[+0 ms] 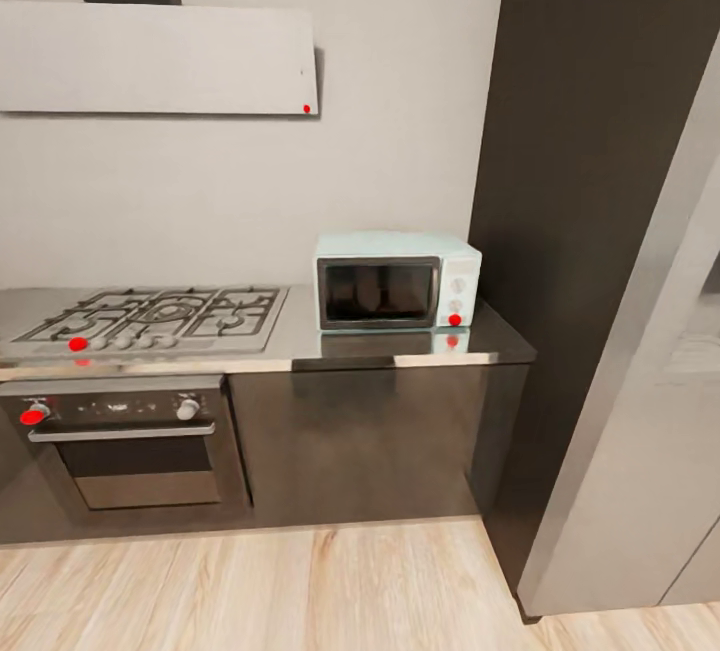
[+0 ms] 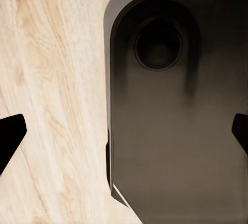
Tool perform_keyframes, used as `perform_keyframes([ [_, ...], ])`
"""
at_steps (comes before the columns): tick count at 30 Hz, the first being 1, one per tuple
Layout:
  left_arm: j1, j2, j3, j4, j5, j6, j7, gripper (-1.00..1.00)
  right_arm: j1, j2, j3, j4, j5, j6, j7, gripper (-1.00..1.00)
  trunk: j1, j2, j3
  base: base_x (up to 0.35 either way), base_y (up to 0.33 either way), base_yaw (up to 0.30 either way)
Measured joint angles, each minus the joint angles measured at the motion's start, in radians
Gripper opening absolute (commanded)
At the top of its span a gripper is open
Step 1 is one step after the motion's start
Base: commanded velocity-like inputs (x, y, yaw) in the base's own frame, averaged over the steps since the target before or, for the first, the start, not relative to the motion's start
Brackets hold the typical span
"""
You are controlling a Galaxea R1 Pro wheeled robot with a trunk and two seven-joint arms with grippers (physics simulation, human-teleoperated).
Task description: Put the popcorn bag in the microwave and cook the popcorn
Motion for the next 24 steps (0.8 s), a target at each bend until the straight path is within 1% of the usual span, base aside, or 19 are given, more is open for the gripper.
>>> perform_keyframes([
  [3, 0.000, 0.000, 0.000, 0.000, 0.000, 0.000, 0.000, 1.00, 0.000, 0.000, 0.002, 0.001, 0.001, 0.000, 0.000, 1.00, 0.000, 0.000, 0.000, 0.086, 0.000, 0.000],
  [16, 0.000, 0.001, 0.000, 0.000, 0.000, 0.000, 0.000, 1.00, 0.000, 0.002, 0.001, 0.002, 0.003, 0.003, 0.000, 1.00, 0.001, 0.000, 0.000, 0.002, 0.000, 0.000],
  [17, 0.000, 0.001, 0.000, 0.000, 0.000, 0.000, 0.000, 1.00, 0.001, 0.003, 0.009, -0.093, 0.005, -0.001, -0.022, 1.00, 0.001, 0.000, 0.000, 0.000, 0.000, 0.000],
  [19, 0.000, 0.001, 0.000, 0.000, 0.000, 0.000, 0.000, 1.00, -0.001, 0.002, 0.011, -0.407, 0.006, 0.000, -0.030, 1.00, 0.001, 0.000, 0.000, 0.000, 0.000, 0.000],
  [20, 0.000, 0.001, 0.000, 0.000, 0.000, 0.000, 0.000, 1.00, -0.001, 0.003, 0.012, -0.517, 0.007, 0.000, -0.031, 1.00, 0.000, 0.000, 0.000, 0.000, 0.000, 0.000],
  [21, 0.000, 0.001, 0.000, 0.000, 0.000, 0.000, 0.000, 1.00, -0.001, 0.003, 0.011, -0.568, 0.006, 0.000, -0.032, 1.00, 0.001, 0.000, 0.000, 0.000, 0.000, 0.000],
  [22, 0.000, 0.001, 0.000, 0.000, 0.000, 0.000, 0.000, 1.00, -0.001, 0.003, 0.011, -0.639, 0.007, 0.000, -0.032, 1.00, 0.000, 0.000, 0.000, 0.000, 0.000, 0.000],
  [24, 0.000, 0.001, 0.000, 0.000, 0.000, 0.000, 0.000, 1.00, 0.000, 0.003, 0.011, -0.733, 0.006, 0.000, -0.032, 1.00, 0.001, 0.000, 0.000, 0.000, 0.000, 0.000],
])
